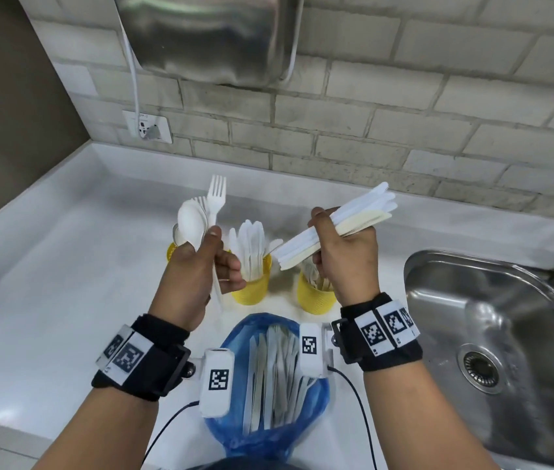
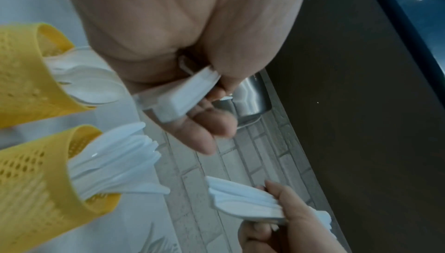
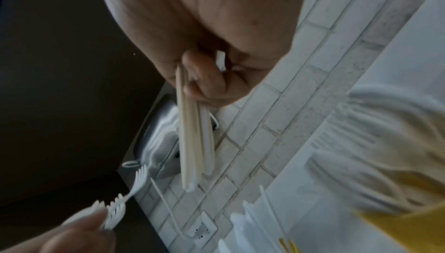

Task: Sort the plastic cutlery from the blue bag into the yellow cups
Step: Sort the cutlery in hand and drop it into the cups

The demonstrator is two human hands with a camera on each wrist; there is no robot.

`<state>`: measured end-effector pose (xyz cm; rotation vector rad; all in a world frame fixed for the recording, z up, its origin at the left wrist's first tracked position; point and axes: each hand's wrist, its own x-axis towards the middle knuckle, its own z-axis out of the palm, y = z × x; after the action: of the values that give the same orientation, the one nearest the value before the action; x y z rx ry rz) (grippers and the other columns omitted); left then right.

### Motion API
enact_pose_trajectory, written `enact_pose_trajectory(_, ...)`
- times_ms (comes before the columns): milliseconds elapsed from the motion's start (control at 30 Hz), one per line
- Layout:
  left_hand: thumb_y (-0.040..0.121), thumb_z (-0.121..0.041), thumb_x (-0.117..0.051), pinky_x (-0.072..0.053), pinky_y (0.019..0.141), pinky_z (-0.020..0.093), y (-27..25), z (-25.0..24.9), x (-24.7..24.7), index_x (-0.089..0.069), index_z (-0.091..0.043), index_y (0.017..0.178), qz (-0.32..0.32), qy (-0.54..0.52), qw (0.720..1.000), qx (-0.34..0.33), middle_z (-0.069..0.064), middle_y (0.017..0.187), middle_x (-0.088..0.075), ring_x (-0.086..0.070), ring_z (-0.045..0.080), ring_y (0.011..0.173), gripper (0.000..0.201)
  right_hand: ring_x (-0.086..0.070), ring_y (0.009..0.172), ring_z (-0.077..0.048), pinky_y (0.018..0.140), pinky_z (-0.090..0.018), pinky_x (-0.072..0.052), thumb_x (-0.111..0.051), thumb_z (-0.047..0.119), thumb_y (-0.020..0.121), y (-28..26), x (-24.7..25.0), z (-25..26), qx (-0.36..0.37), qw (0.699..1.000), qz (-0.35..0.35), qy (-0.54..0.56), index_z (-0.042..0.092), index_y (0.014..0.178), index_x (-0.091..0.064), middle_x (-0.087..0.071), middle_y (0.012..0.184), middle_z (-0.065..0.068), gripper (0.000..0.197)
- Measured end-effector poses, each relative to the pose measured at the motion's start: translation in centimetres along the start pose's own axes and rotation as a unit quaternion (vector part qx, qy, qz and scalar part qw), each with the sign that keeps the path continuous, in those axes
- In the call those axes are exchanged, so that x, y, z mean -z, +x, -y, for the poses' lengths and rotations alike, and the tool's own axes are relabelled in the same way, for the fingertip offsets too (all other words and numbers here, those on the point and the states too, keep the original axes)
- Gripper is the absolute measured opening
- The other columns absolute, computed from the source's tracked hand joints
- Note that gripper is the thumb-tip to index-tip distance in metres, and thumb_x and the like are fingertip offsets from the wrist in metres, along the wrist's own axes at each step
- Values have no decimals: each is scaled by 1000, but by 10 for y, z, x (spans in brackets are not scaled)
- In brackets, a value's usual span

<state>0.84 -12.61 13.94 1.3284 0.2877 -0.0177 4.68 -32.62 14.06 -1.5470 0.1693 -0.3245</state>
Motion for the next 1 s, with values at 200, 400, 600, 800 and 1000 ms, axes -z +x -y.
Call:
enact_pose_trajectory(200, 106, -40, -48, -42, 49, 29, 2, 0, 4, -51, -12, 77, -5, 16, 998, -62, 3, 59, -26, -27, 17, 49, 40, -73, 64, -14, 66, -33, -60, -77, 32, 87, 5, -40, -12, 57, 993, 48, -90, 27, 67, -70, -74, 67, 4, 22)
enact_pose_trajectory(400, 107, -38, -47, -42, 48, 28, -5, -2, 5, -53, -11, 80, 10, 30, 996, -88, 3, 57, -25, -27, 17, 49, 39, -71, 72, -20, 68, -36, -58, -72, 38, 85, 7, -76, -30, 109, 969, 97, -199, 9, 81, -70, -72, 76, -2, 30)
enact_pose_trajectory(600, 107, -38, -48, -43, 50, 29, -7, -3, 7, -55, -12, 78, 13, 39, 994, -96, 2, 56, -27, -28, 17, 49, 39, -64, 80, -36, 66, -31, -44, -71, 30, 93, 2, -87, -44, 135, 926, 152, -317, -1, 89, -68, -68, 89, -21, 31)
enact_pose_trajectory(800, 108, -37, -45, -46, 53, 32, -12, -1, 3, -59, -10, 82, 38, 77, 991, -103, 2, 56, -29, -31, 18, 50, 39, -67, 87, -31, 72, -32, -50, -65, 44, 93, 5, -94, -65, 76, 903, 187, -381, 9, 97, -68, -71, 95, -12, 35)
enact_pose_trajectory(1000, 107, -36, -44, -48, 55, 34, -14, 1, 2, -61, -8, 88, 71, 97, 987, -104, -4, 55, -33, -32, 16, 50, 38, -64, 90, -30, 78, -41, -55, -64, 46, 86, 5, -87, -63, 97, 907, 201, -356, 13, 107, -59, -64, 100, -7, 39)
